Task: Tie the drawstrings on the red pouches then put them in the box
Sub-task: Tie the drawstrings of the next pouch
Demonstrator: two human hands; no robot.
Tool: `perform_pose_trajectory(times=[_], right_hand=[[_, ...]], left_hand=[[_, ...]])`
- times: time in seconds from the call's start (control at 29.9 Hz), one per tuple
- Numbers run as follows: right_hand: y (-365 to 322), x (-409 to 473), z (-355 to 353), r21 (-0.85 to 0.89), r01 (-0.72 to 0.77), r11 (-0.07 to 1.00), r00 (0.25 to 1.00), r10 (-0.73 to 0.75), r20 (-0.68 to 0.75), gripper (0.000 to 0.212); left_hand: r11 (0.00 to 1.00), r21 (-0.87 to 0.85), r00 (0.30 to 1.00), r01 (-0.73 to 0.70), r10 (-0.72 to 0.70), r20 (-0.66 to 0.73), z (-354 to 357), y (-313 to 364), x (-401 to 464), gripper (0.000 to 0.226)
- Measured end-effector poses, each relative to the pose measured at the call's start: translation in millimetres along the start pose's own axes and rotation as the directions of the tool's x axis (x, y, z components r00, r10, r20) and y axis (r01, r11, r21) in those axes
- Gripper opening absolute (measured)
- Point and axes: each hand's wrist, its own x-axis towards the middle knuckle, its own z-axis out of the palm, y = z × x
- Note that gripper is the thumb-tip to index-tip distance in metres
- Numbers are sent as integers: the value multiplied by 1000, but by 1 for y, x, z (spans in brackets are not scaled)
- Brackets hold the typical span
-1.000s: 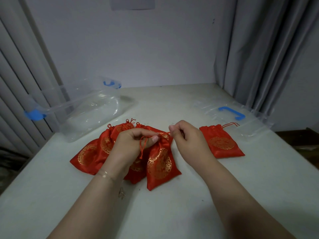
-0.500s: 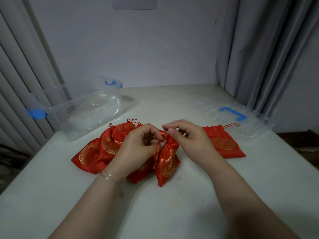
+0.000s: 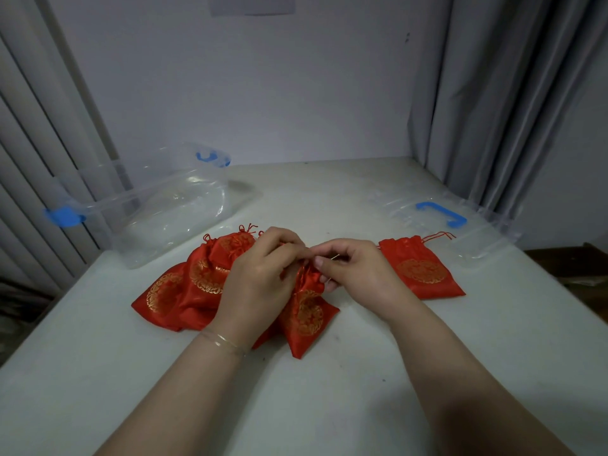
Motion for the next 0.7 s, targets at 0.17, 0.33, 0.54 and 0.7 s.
perform_pose_trajectory(times=[0.17,0.33,0.54,0.7], right_hand=[[2,2,-3,-64,-9,998,1000,10,5,7],[9,2,-7,-353,3,936,995,-38,-93,10],[11,4,-9,-434,-36,900,995,-9,-101,7],[12,7,-8,-392,-54,918,992,6,-123,12]], left_hand=[[999,-23,999,39,-39,4,0,-4,-1,20],[995,-16,995,99,-99,-6,-4,-6,0,22],[996,55,998,65,-64,-11,-6,-1,-1,14],[985,-163,998,62,-63,0,-2,5,-1,11]])
